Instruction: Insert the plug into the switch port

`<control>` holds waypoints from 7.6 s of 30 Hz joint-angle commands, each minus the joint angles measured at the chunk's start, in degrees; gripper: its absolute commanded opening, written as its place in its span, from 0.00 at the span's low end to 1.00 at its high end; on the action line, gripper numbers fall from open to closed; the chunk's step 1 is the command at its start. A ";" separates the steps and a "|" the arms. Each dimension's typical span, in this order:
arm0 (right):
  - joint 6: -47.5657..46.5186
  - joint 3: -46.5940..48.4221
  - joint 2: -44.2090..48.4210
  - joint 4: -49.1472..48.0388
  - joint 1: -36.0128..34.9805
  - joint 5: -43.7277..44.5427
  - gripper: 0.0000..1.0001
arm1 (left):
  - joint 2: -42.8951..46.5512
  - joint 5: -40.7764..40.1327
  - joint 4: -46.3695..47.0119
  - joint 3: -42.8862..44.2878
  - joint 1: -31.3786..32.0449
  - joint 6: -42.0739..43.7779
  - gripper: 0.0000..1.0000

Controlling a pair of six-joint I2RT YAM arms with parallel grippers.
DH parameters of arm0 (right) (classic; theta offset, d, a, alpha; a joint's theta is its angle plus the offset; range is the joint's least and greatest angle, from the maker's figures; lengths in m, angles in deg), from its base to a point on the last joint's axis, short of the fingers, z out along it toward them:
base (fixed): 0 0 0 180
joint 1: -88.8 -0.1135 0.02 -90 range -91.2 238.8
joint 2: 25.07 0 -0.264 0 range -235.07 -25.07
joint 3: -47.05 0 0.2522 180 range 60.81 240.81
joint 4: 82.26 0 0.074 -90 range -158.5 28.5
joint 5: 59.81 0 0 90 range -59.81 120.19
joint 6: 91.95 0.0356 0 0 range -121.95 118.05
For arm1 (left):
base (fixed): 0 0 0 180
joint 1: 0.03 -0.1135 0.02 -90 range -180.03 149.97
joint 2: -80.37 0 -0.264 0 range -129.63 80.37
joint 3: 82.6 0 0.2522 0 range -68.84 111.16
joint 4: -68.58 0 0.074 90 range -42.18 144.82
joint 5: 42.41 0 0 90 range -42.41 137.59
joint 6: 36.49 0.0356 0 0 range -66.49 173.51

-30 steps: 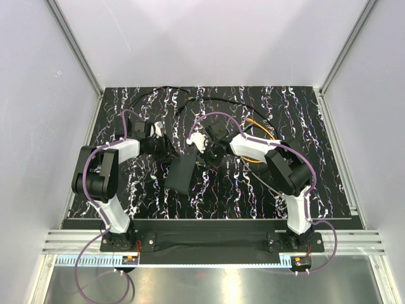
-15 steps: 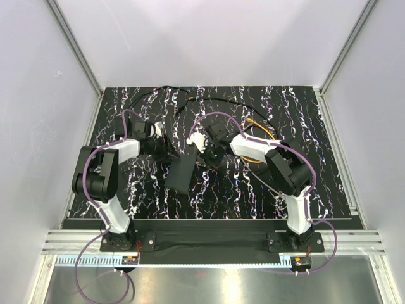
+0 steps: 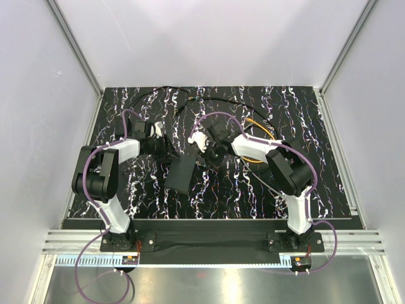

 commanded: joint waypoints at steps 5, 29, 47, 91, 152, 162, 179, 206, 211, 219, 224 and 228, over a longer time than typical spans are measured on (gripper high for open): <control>2.11 -1.69 0.47 1.71 0.92 -2.01 0.00 | -0.72 1.23 0.21 1.51 1.02 0.35 0.51; 0.18 -1.96 2.50 4.17 0.84 -2.53 0.00 | -0.89 1.14 0.30 1.42 1.02 0.26 0.51; 4.23 5.25 -1.10 6.45 0.84 -3.06 0.00 | -0.81 1.49 0.74 1.07 1.46 0.17 0.52; 9.49 10.96 -4.62 1.10 -0.13 -7.90 0.00 | -1.77 4.48 4.07 -2.27 4.71 -2.99 0.45; 22.42 26.25 -8.84 -16.22 -1.27 -17.39 0.00 | -0.37 14.15 21.30 -12.47 11.48 -19.16 0.00; 24.71 27.32 -9.45 -16.83 -0.57 -12.03 0.00 | 0.16 13.97 22.45 -13.96 11.39 -20.83 0.00; 13.11 28.63 -14.55 -10.69 5.93 -15.54 0.00 | 2.71 13.71 19.90 -11.94 5.25 -17.06 0.30; 15.12 18.44 -7.17 0.31 3.39 -16.86 0.03 | -4.32 10.11 5.58 5.37 1.55 -1.69 0.43; 16.26 16.33 -6.20 -0.23 2.42 -16.86 0.02 | -4.94 9.49 0.48 8.71 0.41 3.24 0.43; 17.24 12.98 -4.79 -1.98 1.28 -15.37 0.05 | -3.89 9.05 -2.43 7.05 -0.82 4.75 0.43; 17.14 15.62 -5.68 0.04 1.36 -15.02 0.22 | -2.48 8.70 -1.99 5.46 -1.00 4.22 0.44; 17.23 16.06 -3.57 1.36 1.97 -13.26 0.48 | -1.95 8.96 -3.21 7.30 -1.61 4.74 0.46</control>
